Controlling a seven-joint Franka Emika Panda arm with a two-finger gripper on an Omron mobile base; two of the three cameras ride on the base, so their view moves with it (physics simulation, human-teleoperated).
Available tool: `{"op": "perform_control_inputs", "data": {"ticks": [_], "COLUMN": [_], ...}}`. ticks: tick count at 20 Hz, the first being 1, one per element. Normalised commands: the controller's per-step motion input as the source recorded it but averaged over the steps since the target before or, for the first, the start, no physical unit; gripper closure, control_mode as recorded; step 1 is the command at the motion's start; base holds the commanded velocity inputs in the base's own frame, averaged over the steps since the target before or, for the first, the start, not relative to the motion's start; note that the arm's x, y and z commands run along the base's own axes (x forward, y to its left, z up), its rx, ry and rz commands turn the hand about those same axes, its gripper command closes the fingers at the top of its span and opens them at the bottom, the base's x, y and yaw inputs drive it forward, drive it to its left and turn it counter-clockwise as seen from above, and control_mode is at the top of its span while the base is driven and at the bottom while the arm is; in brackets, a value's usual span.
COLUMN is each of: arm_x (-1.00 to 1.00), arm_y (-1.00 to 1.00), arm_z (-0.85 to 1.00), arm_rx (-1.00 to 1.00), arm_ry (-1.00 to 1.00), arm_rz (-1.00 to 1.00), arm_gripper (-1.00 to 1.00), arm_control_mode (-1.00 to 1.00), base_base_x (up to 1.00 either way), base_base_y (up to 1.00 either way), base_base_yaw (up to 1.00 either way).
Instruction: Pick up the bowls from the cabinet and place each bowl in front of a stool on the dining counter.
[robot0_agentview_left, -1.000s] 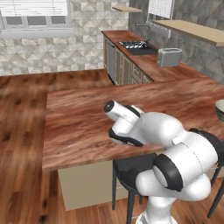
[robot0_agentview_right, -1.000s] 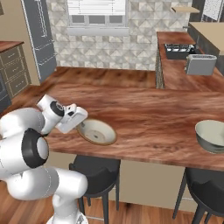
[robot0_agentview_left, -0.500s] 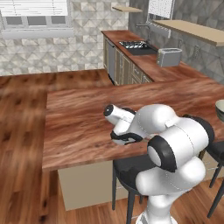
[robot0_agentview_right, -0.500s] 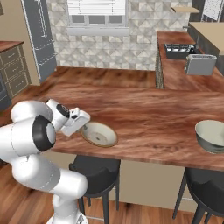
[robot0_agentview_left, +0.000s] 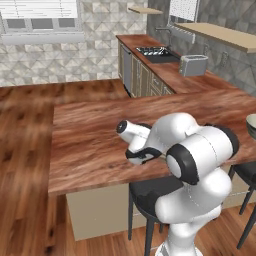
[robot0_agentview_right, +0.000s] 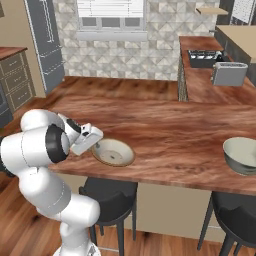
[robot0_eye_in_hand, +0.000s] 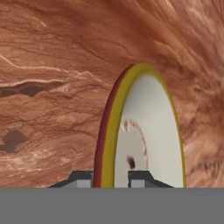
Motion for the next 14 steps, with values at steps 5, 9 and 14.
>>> {"op": "perform_control_inputs", "data": {"ticks": [5,9,14], "arm_x": [0.16,0.02,0.01], "arm_y": [0.15,0.12,0.06], "arm_z": [-0.07,-0.17,-0.2], "arm_rx": [0.0,0.01,0.06], "arm_ry": [0.0,0.0,0.0], "arm_rz": [0.0,0.0,0.0], "arm_gripper": [1.0,1.0,1.0], "arm_control_mode": [-1.0,-1.0,-1.0], "base_base_x": [0.0,0.0,0.0], "base_base_y": [0.0,0.0,0.0], "base_base_yaw": [0.0,0.0,0.0]}}
